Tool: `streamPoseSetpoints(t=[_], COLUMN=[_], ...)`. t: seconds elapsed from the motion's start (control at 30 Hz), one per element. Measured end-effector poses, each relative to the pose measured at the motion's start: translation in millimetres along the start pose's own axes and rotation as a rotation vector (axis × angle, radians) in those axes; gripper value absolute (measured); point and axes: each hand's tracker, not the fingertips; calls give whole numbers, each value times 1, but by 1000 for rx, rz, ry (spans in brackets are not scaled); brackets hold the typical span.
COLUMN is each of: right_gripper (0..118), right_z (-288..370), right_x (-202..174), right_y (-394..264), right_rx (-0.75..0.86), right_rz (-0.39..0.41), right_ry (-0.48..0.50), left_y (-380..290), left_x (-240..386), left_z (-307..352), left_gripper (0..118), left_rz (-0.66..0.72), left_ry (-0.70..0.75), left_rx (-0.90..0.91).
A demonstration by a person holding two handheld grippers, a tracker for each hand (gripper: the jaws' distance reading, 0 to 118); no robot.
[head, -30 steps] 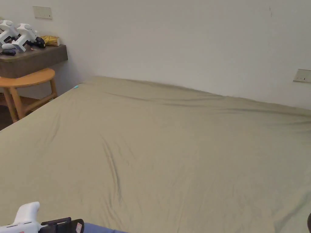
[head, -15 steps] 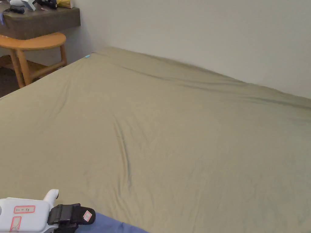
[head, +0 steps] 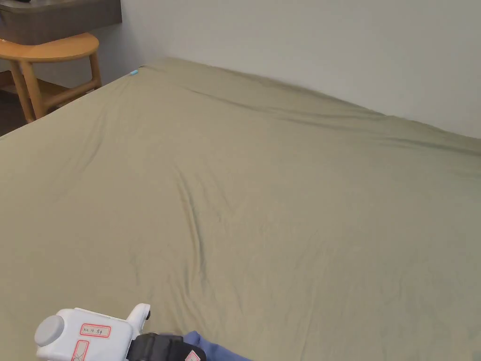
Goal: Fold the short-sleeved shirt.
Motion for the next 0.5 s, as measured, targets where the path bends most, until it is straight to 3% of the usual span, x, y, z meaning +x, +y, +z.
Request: streamPoseSetpoints(t=[0.03, 0.07, 0.1, 0.13, 0.17, 0.2, 0.27, 0.37, 0.5], right_gripper=[1, 1, 1, 1, 1, 1, 1, 1, 1], right_z=[1, 1, 1, 1, 1, 2, 7, 11, 17], right_x=[1, 3, 2, 1, 2, 2, 7, 11, 13], right_y=[0, -1, -1, -2, -2, -2, -8, -9, -10], right_rx=[-2, -5, -10, -15, -20, -24, -25, -27, -9], right_rz=[2, 3, 5, 5, 6, 8, 11, 13, 45], right_ry=[5, 11, 14, 17, 20, 22, 21, 14, -29], left_y=[-3, -3, -5, -9, -10, -13, -17, -14, -16], left_x=[1, 0, -10, -18, -9, -6, 4, 17, 32], left_z=[0, -7, -7, -1, -2, 1, 1, 4, 8], left_gripper=[70, 10, 10, 10, 10, 10, 10, 10, 10], left_rz=[-17, -46, -55, 88, 118, 25, -65, -84, -96], left_ry=[87, 249, 427, 130, 111, 268, 292, 370, 366], left_rx=[-1, -5, -2, 12, 45, 78, 99, 119, 94])
